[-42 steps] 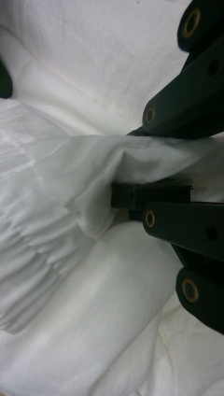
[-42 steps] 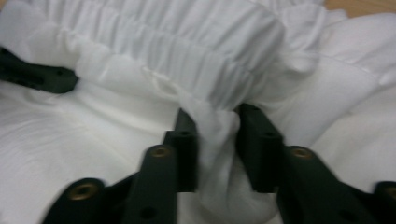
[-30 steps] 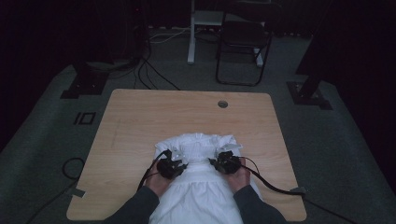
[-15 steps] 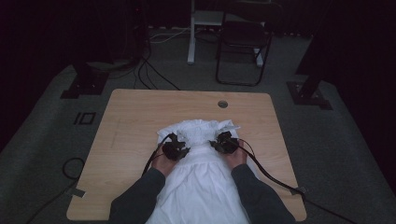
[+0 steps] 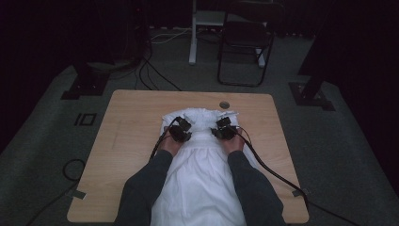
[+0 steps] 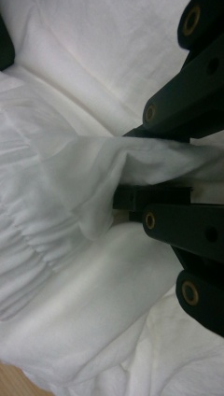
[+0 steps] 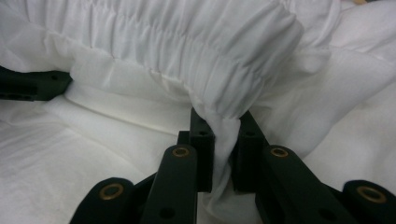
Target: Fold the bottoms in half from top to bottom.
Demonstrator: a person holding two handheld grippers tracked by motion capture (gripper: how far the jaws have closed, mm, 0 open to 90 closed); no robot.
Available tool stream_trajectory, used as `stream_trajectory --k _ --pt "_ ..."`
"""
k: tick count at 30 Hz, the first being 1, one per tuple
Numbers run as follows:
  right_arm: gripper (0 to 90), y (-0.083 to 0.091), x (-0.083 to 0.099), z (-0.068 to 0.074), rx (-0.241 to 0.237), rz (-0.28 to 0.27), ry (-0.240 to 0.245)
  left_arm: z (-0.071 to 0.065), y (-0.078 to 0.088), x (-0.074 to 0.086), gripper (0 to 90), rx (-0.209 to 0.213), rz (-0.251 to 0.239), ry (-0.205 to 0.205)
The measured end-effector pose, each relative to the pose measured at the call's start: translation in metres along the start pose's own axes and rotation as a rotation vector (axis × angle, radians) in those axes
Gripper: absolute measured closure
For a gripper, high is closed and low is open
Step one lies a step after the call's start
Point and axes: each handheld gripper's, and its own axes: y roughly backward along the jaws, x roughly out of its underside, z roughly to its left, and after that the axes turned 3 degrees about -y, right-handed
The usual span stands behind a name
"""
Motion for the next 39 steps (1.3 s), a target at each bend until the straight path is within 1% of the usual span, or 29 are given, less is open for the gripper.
stream_trajectory --k 2,4,5,6,8,9,10,12,13,14,15,17,18,19,20,21,22,23,24,25,28,31,32,33,34,35,36,37,39 --pt "81.7 0.009 0.0 0.003 0.002 -0.013 0.02 0.0 0.01 0.003 81.6 0.013 -0.039 0.014" --pt "81.6 0.025 0.0 0.006 -0.008 -0.06 0.048 0.001 0.026 0.006 82.0 0.034 -0.101 0.031" --pt "81.7 0.035 -0.001 0.007 -0.023 -0.084 0.042 0.001 0.026 0.006 82.2 0.034 -0.101 0.031" --pt "82.3 0.048 -0.002 0.008 -0.043 -0.114 0.048 -0.001 0.05 0.005 82.6 0.045 -0.178 0.029" --pt "83.2 0.069 -0.005 0.01 -0.073 -0.161 0.057 -0.005 0.079 0.002 82.8 0.054 -0.245 0.022" --pt "83.5 0.083 -0.006 0.013 -0.087 -0.185 0.064 -0.005 0.079 0.002 82.9 0.054 -0.245 0.022" --pt "83.5 0.091 -0.006 0.015 -0.094 -0.2 0.068 -0.01 0.101 0.001 82.9 0.066 -0.293 0.013" --pt "83.6 0.114 -0.005 0.019 -0.123 -0.235 0.084 -0.019 0.125 0.003 82.9 0.087 -0.342 0.009" --pt "83.6 0.124 -0.003 0.022 -0.131 -0.248 0.096 -0.024 0.135 0.005 82.9 0.093 -0.355 -0.003" --pt "83.6 0.124 -0.003 0.022 -0.131 -0.248 0.096 -0.024 0.135 0.005 82.9 0.093 -0.355 -0.003" --pt "83.6 0.143 0.003 0.029 -0.148 -0.264 0.13 -0.035 0.151 0.013 82.8 0.106 -0.374 -0.014" --pt "83.6 0.156 0.016 0.037 -0.158 -0.264 0.16 -0.048 0.16 0.026 82.7 0.115 -0.362 -0.03" --pt "83.6 0.156 0.016 0.037 -0.158 -0.264 0.16 -0.048 0.16 0.026 82.6 0.115 -0.362 -0.03" --pt "83.6 0.16 0.028 0.042 -0.175 -0.245 0.168 -0.057 0.161 0.039 82.5 0.131 -0.343 -0.04" --pt "83.6 0.16 0.028 0.042 -0.175 -0.245 0.168 -0.057 0.161 0.039 82.3 0.131 -0.343 -0.04" --pt "83.5 0.158 0.044 0.045 -0.199 -0.214 0.167 -0.065 0.156 0.054 82.0 0.162 -0.325 -0.014" --pt "83.5 0.156 0.052 0.046 -0.204 -0.2 0.173 -0.065 0.156 0.054 82.0 0.162 -0.325 -0.014" --pt "83.5 0.154 0.06 0.047 -0.206 -0.185 0.171 -0.074 0.146 0.068 82.0 0.2 -0.288 0.017" --pt "83.5 0.151 0.067 0.048 -0.205 -0.169 0.169 -0.074 0.146 0.068 81.9 0.2 -0.288 0.017" --pt "83.5 0.148 0.074 0.048 -0.2 -0.149 0.171 -0.084 0.131 0.081 81.8 0.222 -0.229 0.011" --pt "83.5 0.132 0.094 0.048 -0.199 -0.086 0.161 -0.094 0.106 0.098 81.5 0.238 -0.131 0.012" --pt "83.4 0.116 0.111 0.05 -0.208 -0.024 0.147 -0.094 0.087 0.107 81.2 0.227 -0.064 -0.01" --pt "83.4 0.112 0.114 0.051 -0.209 -0.015 0.149 -0.091 0.085 0.109 81.2 0.237 -0.073 -0.013" --pt "83.4 0.11 0.115 0.052 -0.204 -0.01 0.151 -0.086 0.083 0.108 81.3 0.253 -0.075 0.001" --pt "83.4 0.11 0.115 0.052 -0.204 -0.01 0.151 -0.086 0.083 0.108 81.4 0.253 -0.075 0.001" --pt "83.2 0.105 0.115 0.054 -0.205 -0.001 0.144 -0.077 0.08 0.105 81.4 0.243 -0.064 -0.004" --pt "83.2 0.105 0.115 0.054 -0.205 -0.001 0.144 -0.077 0.08 0.105 81.4 0.243 -0.064 -0.004" --pt "83.1 0.1 0.113 0.052 -0.216 0.007 0.124 -0.07 0.077 0.1 81.4 0.241 -0.057 -0.011" --pt "83.0 0.095 0.111 0.052 -0.211 0.016 0.114 -0.065 0.074 0.096 81.4 0.229 -0.047 -0.031"
